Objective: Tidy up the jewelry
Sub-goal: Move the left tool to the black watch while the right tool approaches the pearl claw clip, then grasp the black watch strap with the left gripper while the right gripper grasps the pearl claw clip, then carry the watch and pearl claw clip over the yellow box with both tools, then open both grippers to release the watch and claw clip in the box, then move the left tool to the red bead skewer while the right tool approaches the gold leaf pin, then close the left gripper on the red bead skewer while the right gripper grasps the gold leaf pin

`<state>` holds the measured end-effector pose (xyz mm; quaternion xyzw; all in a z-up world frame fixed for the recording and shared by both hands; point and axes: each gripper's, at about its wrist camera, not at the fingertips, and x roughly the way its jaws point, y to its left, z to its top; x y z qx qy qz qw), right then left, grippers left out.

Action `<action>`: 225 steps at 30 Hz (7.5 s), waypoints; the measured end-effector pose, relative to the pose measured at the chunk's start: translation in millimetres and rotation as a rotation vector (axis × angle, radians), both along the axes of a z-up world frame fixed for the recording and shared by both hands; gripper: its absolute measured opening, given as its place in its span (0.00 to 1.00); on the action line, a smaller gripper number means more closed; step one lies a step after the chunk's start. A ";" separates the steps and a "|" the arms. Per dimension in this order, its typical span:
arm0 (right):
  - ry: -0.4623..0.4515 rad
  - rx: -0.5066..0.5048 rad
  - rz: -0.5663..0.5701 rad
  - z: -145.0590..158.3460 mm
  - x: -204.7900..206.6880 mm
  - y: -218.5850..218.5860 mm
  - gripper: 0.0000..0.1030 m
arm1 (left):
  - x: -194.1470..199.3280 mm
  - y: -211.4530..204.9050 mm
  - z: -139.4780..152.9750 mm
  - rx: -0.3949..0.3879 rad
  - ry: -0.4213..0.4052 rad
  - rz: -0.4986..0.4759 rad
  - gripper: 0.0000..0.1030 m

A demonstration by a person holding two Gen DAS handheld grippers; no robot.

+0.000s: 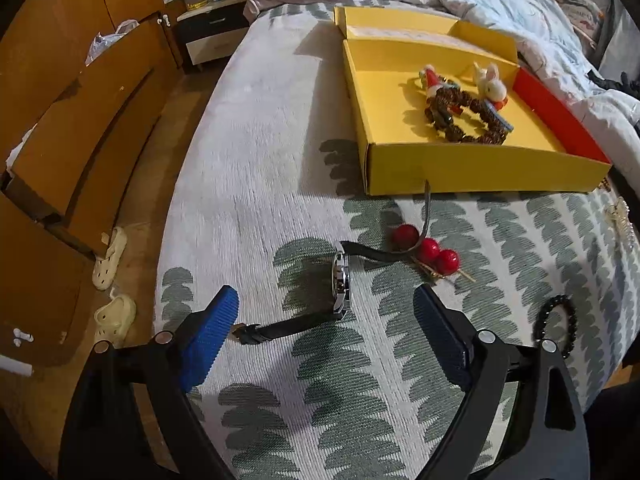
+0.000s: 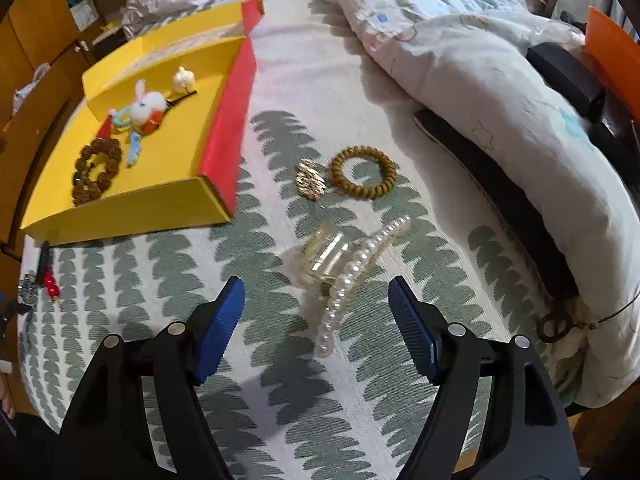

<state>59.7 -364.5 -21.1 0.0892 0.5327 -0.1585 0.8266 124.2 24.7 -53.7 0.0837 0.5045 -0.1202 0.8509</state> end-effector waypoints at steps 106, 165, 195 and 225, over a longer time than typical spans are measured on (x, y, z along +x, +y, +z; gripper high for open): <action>-0.146 0.313 0.197 1.3 176.5 80.0 0.39 | 128.1 -145.4 43.2 -0.320 0.171 -0.077 0.10; -0.117 0.195 -0.024 -4.4 44.2 -59.8 0.73 | 2.8 -52.2 10.4 -0.071 -0.018 0.051 0.78; -0.044 0.162 0.091 -32.9 97.1 -35.5 0.34 | 12.8 -68.1 -25.6 -0.054 0.130 0.039 0.78; 0.031 0.095 0.069 -55.9 97.6 -41.1 0.34 | 28.8 -85.8 -47.7 -0.009 0.166 0.049 0.76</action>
